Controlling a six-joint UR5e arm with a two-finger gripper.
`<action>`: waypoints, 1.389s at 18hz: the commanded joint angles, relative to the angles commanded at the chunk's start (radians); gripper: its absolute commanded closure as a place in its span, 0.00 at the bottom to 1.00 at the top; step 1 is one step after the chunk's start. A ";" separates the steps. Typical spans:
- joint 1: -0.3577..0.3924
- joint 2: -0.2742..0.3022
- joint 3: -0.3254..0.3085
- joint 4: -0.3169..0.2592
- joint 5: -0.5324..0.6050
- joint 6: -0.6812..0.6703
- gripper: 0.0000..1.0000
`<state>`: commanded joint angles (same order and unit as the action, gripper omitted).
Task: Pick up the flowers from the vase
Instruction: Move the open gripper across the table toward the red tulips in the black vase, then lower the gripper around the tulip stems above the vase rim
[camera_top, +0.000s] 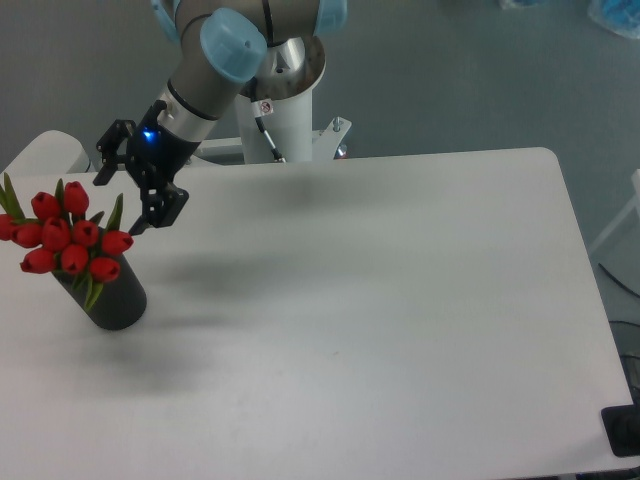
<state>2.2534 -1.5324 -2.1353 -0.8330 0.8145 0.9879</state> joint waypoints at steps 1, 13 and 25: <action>0.000 -0.005 0.002 0.000 0.000 0.000 0.02; -0.031 -0.057 0.071 0.002 -0.002 -0.077 0.00; -0.080 -0.091 0.080 0.052 -0.008 -0.071 0.00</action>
<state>2.1737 -1.6229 -2.0556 -0.7808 0.8069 0.9173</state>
